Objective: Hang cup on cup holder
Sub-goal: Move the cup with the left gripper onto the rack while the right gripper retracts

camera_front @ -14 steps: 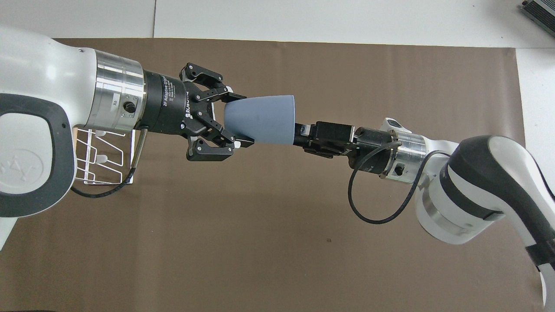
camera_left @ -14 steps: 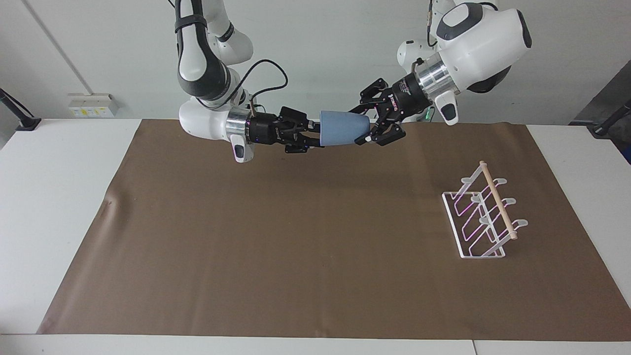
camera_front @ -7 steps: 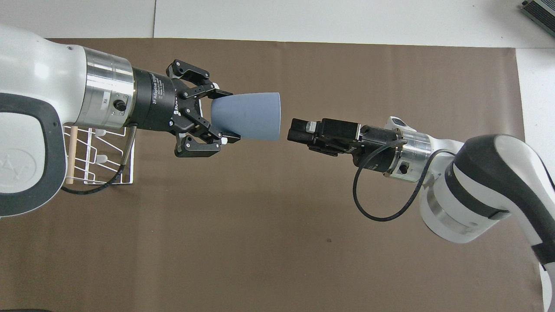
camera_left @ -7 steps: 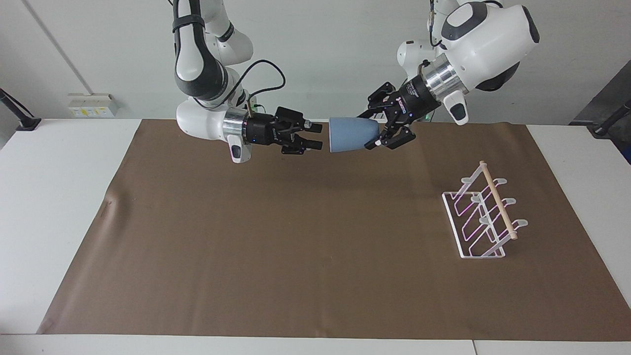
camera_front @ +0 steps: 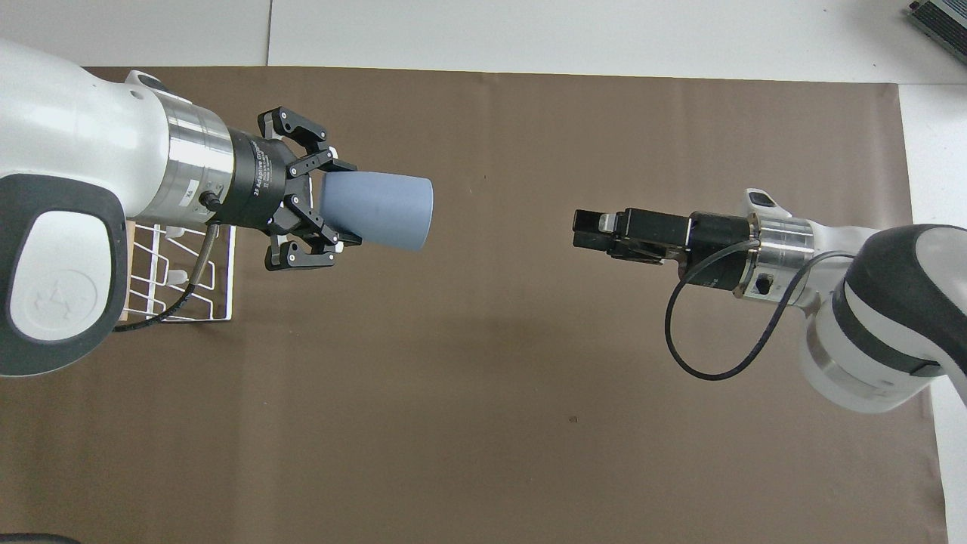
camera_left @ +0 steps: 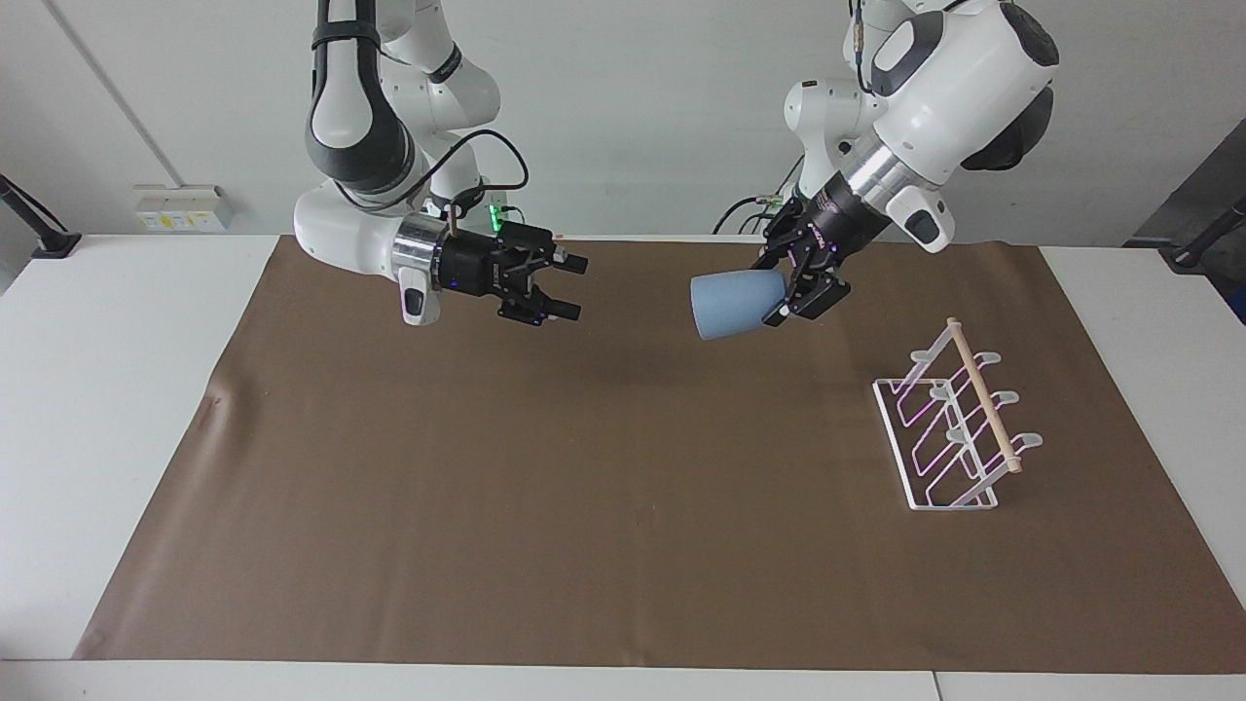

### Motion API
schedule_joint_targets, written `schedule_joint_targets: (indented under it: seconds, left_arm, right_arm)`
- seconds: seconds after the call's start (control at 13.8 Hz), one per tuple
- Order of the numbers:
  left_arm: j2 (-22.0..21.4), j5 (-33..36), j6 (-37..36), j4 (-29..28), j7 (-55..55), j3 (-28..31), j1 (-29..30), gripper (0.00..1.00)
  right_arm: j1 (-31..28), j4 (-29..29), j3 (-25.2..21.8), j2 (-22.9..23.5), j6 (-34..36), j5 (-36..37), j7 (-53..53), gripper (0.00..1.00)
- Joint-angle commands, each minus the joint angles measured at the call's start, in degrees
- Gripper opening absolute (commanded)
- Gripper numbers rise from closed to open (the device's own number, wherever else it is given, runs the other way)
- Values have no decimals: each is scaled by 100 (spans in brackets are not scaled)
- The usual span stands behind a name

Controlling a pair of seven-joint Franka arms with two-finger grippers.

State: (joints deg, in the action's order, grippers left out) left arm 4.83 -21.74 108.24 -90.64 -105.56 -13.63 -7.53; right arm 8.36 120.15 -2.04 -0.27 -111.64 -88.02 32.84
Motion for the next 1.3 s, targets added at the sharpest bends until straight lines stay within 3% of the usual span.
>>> schedule_joint_targets:
  seconds: [0.0, 0.36, 0.58, 0.8, 1.01, 1.23]
  left_arm:
    - [-377, 862, 39, -541, 465, -26, -20, 0]
    - [-747, 1767, 214, -1315, 1450, -17, 59, 0]
    - [-817, 2585, 355, -1465, 1609, -26, -11, 0]
    - [-913, 2946, 723, -1736, 1697, -8, 102, 0]
    - [-1143, 3491, 1488, -2422, 1697, -17, 260, 0]
    - [-1099, 4114, 1717, -2423, 1697, -17, 383, 0]
  right_arm:
    - [-378, -61, 28, -69, 46, 932, 126, 100]
    - [-862, -465, 19, 1, -199, 3216, -540, 100]
    - [-783, -563, 46, -17, -856, 4780, -1348, 100]
    - [-590, -580, 55, 10, -1377, 6099, -1867, 100]
    - [-590, -835, 55, 27, -1273, 7418, -2614, 100]
    - [-590, -1081, 55, 1, -826, 8387, -3001, 100]
